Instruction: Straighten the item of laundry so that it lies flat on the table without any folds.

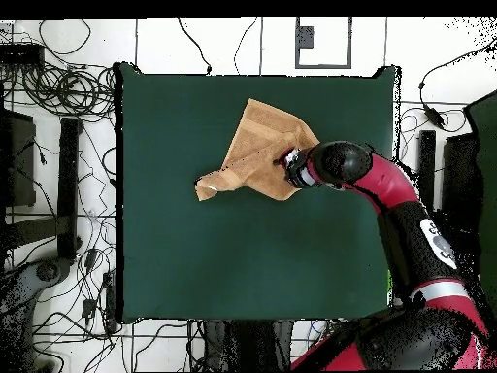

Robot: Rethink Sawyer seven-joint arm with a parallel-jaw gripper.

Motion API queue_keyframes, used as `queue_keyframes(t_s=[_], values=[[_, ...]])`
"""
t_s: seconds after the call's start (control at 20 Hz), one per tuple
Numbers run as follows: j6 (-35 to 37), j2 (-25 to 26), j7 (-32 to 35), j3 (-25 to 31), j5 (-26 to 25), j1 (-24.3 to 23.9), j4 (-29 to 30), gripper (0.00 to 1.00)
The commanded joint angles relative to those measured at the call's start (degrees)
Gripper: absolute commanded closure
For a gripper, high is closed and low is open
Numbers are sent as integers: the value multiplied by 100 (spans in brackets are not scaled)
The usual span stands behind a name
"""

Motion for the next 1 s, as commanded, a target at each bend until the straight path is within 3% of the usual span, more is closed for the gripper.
queue_keyframes(t_s=[0.05,0.3,0.4,0.5,0.75,1.0], values=[[-15,91,-1338,557,-274,272,502,0],[-96,57,-1475,439,-644,385,248,0],[21,259,-1744,519,-659,304,76,0],[273,666,-2041,681,-510,105,-54,0],[1040,1239,-2116,1006,95,-442,311,0],[1867,1406,-1931,1075,395,-618,407,0]])
